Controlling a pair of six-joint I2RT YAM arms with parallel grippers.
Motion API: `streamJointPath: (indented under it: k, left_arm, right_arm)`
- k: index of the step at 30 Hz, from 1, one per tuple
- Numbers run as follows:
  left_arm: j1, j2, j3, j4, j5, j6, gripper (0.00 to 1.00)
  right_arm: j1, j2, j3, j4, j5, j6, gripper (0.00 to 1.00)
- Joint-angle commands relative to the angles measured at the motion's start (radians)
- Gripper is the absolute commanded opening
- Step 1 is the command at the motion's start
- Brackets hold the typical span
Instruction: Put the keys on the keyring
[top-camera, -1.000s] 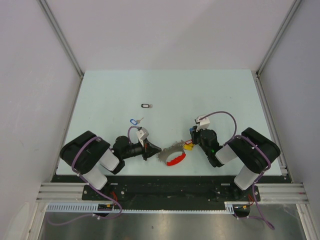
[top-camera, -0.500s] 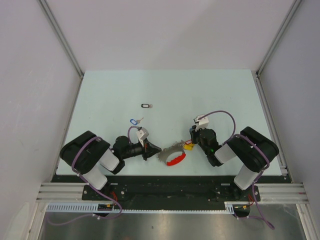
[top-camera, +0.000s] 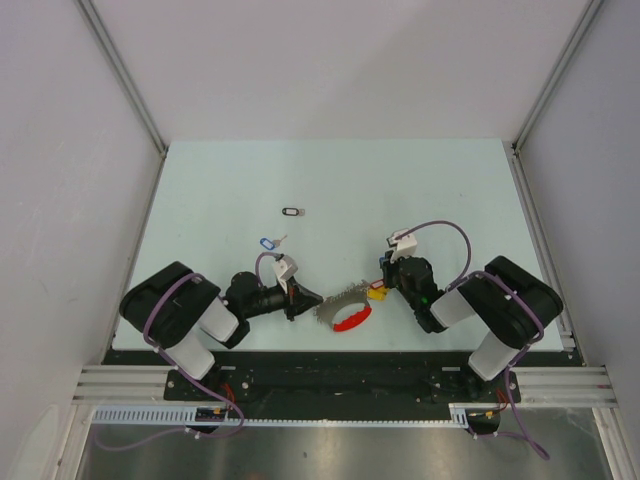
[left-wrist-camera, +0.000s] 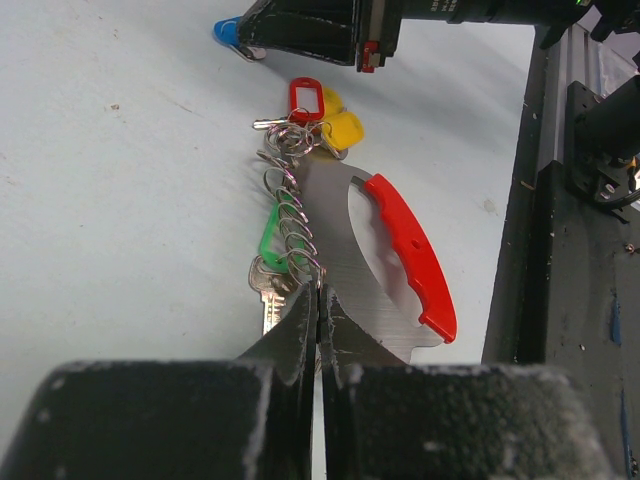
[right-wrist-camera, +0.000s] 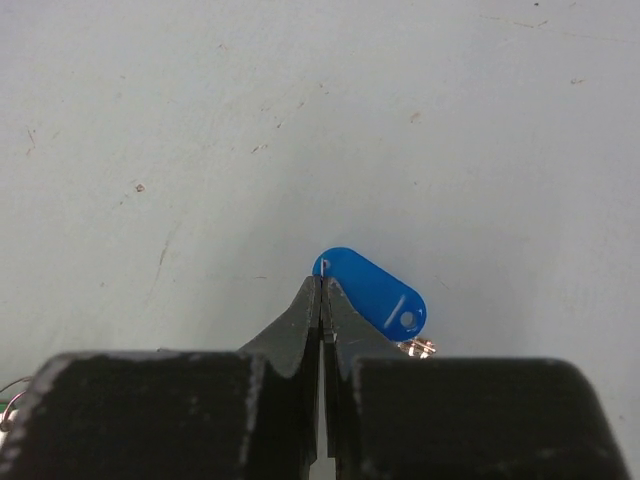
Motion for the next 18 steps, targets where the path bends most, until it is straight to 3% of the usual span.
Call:
streamJointPath:
  k: [1,10,12,18]
  left_arm:
    - [0.008,-0.012,0.015,0.412,0.011,-0.003,0.0]
    - [0.008,-0.02,0.013,0.412,0.02,0.002,0.0]
    - [0.008,-0.028,0.01,0.412,0.022,0.005,0.0]
    - [0.008,-0.046,0.007,0.41,0.023,0.005,0.0]
  right_arm:
    - [0.009,-0.126,0.013,-0.088,-0.014,-0.029,0.0]
    - [-0.033,-0.365,0.176,-0.66,-0.227,-0.064,0.0]
    - [-0.05,-0.41,0.202,-0.766,-0.347,-0.064,0.0]
    - [-0.091,-0.386,0.426,-1.22,-0.421,-0.012,0.0]
